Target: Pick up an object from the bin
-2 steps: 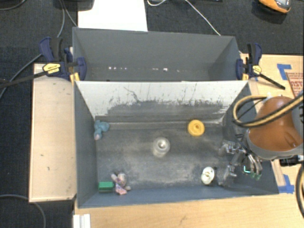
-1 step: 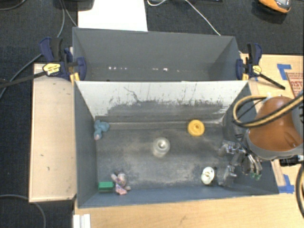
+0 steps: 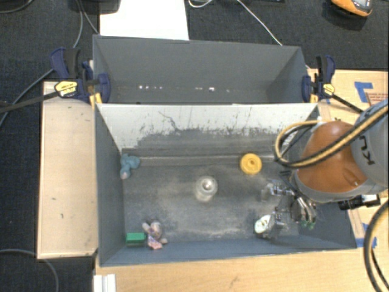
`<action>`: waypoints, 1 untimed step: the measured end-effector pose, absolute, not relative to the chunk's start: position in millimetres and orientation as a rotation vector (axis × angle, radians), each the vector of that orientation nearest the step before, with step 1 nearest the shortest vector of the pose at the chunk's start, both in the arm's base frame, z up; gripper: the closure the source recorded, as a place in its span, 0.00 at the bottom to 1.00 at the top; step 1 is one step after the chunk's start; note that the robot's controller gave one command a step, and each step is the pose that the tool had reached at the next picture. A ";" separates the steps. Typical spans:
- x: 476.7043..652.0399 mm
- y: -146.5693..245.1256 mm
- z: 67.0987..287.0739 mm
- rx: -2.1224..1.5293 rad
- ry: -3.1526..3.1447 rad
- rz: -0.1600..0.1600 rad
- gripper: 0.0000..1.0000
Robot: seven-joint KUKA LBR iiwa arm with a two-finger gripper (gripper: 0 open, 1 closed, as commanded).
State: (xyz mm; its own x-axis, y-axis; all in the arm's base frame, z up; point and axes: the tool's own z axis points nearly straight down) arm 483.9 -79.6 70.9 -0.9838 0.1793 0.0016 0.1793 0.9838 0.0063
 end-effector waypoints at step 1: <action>486.5 -70.2 70.3 -0.217 -3.134 -0.005 1.00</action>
Offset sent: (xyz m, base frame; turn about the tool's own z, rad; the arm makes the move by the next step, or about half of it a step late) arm 0.0000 0.0000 0.0000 0.0000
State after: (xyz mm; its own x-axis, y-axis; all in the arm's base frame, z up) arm 486.5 -70.2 70.3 -0.9905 0.1375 0.0001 0.1375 0.9905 0.0031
